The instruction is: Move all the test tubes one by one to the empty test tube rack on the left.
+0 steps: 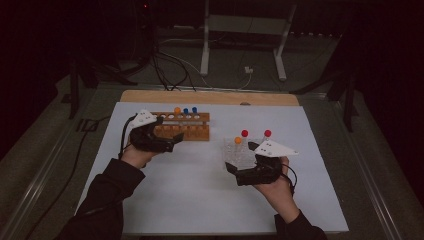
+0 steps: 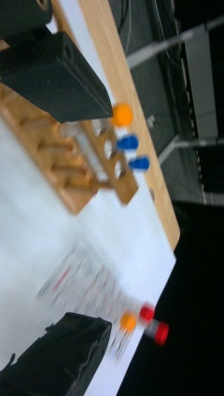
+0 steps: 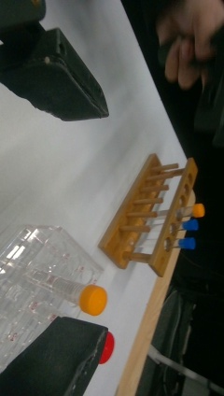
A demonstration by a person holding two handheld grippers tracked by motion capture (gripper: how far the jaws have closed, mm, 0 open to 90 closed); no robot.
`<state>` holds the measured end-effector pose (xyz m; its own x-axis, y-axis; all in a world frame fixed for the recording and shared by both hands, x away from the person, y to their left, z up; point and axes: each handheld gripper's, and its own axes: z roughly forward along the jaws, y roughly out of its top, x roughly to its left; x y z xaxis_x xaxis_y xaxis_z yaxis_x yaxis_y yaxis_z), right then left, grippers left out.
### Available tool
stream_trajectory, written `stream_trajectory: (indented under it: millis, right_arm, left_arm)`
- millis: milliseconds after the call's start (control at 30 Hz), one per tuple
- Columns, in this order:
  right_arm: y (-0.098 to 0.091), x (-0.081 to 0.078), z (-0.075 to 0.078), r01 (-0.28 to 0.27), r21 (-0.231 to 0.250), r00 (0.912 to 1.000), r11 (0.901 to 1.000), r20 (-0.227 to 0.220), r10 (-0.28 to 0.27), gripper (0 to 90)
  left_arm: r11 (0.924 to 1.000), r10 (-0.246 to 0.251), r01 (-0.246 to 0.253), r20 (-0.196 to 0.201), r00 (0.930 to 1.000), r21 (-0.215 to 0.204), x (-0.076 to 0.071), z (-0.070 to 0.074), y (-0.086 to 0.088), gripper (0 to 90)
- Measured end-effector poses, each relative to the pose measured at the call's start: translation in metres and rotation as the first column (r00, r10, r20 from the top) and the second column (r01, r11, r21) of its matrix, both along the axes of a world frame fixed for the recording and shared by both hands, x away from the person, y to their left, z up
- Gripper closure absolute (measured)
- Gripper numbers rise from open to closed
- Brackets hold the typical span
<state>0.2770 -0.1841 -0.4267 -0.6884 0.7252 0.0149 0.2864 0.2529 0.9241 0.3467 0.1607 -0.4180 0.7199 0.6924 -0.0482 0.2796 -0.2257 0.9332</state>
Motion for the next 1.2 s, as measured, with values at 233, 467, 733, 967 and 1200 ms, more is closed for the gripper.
stream_trajectory:
  millis: [233,467,733,967,1200]
  right_arm:
    - [-0.003,0.013,-0.01,0.027,-0.028,0.9992,0.9993,-0.029,-0.027,0.0]
    - [-0.006,0.025,-0.02,0.069,-0.066,0.9955,0.9954,-0.06,-0.073,5.9]
    - [-0.006,0.034,-0.024,0.126,-0.111,0.9838,0.9858,-0.113,-0.139,27.5]
    - [-0.001,0.044,-0.027,0.145,-0.178,0.9704,0.9733,-0.166,-0.175,47.8]
    - [-0.002,0.055,-0.029,0.176,-0.199,0.9619,0.9642,-0.174,-0.211,58.7]
  left_arm:
    - [0.9956,-0.093,0.093,0.004,0.9957,0.007,-0.037,-0.007,-0.006,2.0]
    - [0.9881,-0.153,0.153,0.012,0.9882,0.016,-0.064,-0.021,-0.016,2.0]
    - [0.9821,-0.187,0.186,0.002,0.9824,0.026,-0.075,-0.031,-0.022,2.0]
    - [0.9806,-0.193,0.193,-0.005,0.9812,0.033,-0.075,-0.037,-0.027,2.0]
    - [0.9799,-0.197,0.197,-0.006,0.9804,0.031,-0.076,-0.037,-0.028,2.0]
